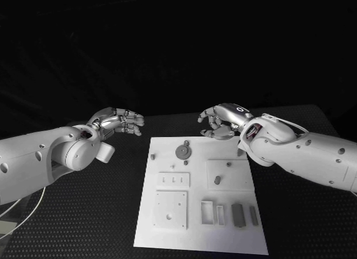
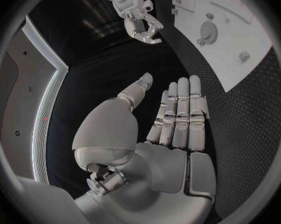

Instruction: Assemble the parts on the task board

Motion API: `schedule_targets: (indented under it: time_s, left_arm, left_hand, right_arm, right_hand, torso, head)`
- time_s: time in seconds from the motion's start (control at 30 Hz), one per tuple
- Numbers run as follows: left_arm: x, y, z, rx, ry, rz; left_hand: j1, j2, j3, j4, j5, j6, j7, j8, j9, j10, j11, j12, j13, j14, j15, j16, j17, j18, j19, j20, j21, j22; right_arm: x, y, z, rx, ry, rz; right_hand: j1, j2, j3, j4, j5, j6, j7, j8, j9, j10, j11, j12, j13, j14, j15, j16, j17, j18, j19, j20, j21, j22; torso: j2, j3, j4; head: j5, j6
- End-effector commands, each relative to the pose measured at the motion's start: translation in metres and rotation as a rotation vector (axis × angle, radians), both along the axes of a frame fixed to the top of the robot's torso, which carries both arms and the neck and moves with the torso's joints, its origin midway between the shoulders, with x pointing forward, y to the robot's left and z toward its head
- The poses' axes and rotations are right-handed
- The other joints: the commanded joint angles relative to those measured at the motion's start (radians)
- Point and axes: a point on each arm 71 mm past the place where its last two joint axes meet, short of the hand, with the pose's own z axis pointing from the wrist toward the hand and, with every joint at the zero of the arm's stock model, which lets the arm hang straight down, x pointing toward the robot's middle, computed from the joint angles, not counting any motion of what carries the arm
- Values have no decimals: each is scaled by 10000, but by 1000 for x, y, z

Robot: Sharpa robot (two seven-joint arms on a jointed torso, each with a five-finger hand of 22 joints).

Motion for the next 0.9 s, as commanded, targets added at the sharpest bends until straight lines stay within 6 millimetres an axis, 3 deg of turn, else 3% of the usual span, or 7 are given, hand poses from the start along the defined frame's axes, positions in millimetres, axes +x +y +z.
schedule_targets:
  time_s: [0.03, 0.17, 0.23, 0.33, 0.5, 0.77, 0.9]
  left_arm:
    - [0, -2, 2, -127, -96, -131]
    - [0, -2, 2, -136, -95, -157]
    - [-1, -2, 2, -146, -105, -171]
    - [0, -2, 2, -155, -109, -198]
    - [-1, -3, 2, -164, -99, -236]
    - [0, -3, 1, -158, -85, -256]
    - [0, -3, 0, -163, -56, -274]
  left_hand:
    - [-49, -6, 22, -5, -4, -10, -20, -41, 18, 6, 47, -46, 14, 65, 7, -70, 17, 186, 68, 13, -35, 15]
    - [-42, -14, 24, -15, -4, 10, -33, -34, 29, 27, 40, -43, 23, 65, 7, -75, 21, 185, 68, 13, -39, 18]
    - [-39, -18, 25, -20, -4, 11, -39, -35, 31, 32, 38, -42, 25, 66, 7, -77, 23, 185, 68, 13, -40, 19]
    - [-35, -16, 27, -22, -3, 12, -45, -35, 33, 35, 36, -43, 27, 66, 7, -78, 24, 185, 69, 13, -41, 20]
    - [-25, -17, 30, -28, -3, 15, -57, -35, 37, 41, 33, -43, 30, 67, 7, -80, 26, 186, 69, 13, -43, 22]
    - [-20, -23, 29, -33, -4, 20, -65, -35, 42, 48, 31, -44, 34, 67, 7, -83, 28, 185, 67, 14, -47, 24]
    - [-21, -26, 27, -33, -5, 20, -65, -36, 43, 49, 31, -45, 35, 66, 8, -84, 29, 184, 67, 14, -48, 24]
  right_arm:
    - [2, -12, -3, 908, 1351, 573]
    - [5, -36, -6, 794, 1950, 749]
    - [8, -48, -7, 891, 2070, 597]
    - [9, -60, -8, 935, 2153, 387]
    - [10, -88, -8, 854, 2132, -97]
    - [1, -108, -13, 725, 2134, -362]
    - [-8, -118, -17, 860, 2126, -487]
  right_hand:
    - [154, 21, 22, -254, 59, 168, 244, -12, -16, -180, 23, -316, -241, -169, 24, -118, -25, 208, -197, 67, -84, 220]
    - [361, 85, 152, -605, 65, 107, 326, -23, -36, -531, 114, -1256, -1073, -590, 121, -408, -123, 171, -674, 285, -270, 204]
    - [336, 47, 107, -603, 56, -81, 284, -94, -75, -580, 98, -1810, -1662, -711, 111, -482, -167, 197, -806, 395, -300, 207]
    - [224, -12, -52, -586, 43, -116, 282, -63, -66, -581, 97, -2183, -2069, -857, 110, -584, -218, 213, -965, 481, -378, 193]
    - [148, -62, -332, -659, 45, -173, 307, -21, -56, -632, 142, -2645, -2615, -1096, 156, -674, -258, 219, -1199, 602, -494, 190]
    - [196, -126, -483, -697, 59, -232, 384, 56, -57, -811, 243, -3154, -3335, -1398, 265, -751, -316, 219, -1473, 742, -646, 183]
    - [137, -226, -523, -645, 60, -332, 477, 71, -82, -1196, 408, -3562, -3834, -1760, 425, -877, -393, 218, -1822, 906, -848, 168]
  torso:
    - [-14, 21, -49]
    - [-13, 41, -79]
    - [-19, 62, -103]
    - [-26, 61, -112]
    - [-36, 115, -146]
    - [-43, 111, -146]
    - [-59, 111, -149]
  head:
    - [-68, 89]
    - [-181, 185]
    - [-257, 231]
    - [-356, 284]
    - [-456, 341]
    - [-616, 355]
    - [-633, 351]
